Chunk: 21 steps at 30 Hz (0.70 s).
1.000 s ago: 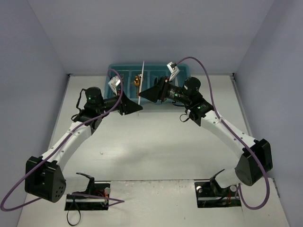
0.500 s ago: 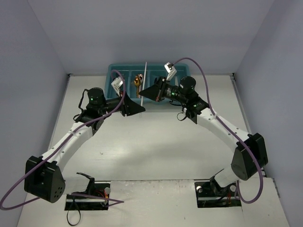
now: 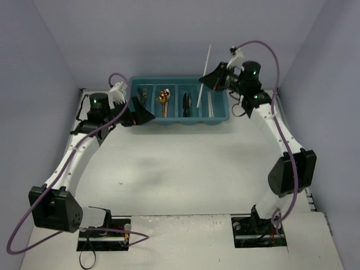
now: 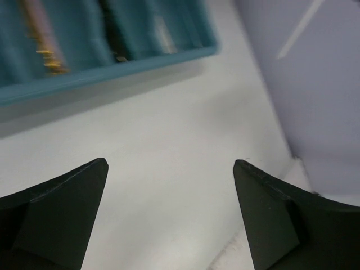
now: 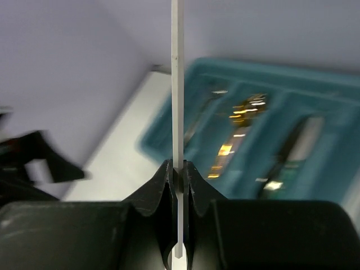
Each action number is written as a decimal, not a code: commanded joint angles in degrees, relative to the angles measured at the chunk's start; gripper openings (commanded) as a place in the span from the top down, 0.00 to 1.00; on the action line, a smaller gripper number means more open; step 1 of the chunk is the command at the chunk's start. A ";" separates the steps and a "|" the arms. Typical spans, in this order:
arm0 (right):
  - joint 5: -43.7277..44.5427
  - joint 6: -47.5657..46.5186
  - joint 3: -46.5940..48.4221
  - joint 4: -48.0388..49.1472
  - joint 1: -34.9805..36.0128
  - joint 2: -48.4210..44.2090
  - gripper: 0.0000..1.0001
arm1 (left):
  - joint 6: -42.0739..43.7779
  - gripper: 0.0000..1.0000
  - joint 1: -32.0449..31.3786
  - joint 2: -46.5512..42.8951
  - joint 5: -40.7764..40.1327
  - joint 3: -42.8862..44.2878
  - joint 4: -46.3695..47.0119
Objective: Sort the eating utensils into containers
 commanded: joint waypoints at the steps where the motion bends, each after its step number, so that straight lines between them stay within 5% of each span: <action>1: 8.40 -18.76 12.20 -16.75 -4.11 7.94 1.00 | 13.66 0.10 1.42 2.59 -29.33 11.60 -24.03; 8: 19.93 -31.35 20.64 -20.29 -5.04 18.91 1.00 | 15.80 0.10 2.85 2.03 -32.01 10.37 -24.00; 21: 22.43 -30.65 24.49 -15.48 -5.04 30.22 1.00 | 16.10 0.10 2.85 -4.22 -32.13 2.07 -18.94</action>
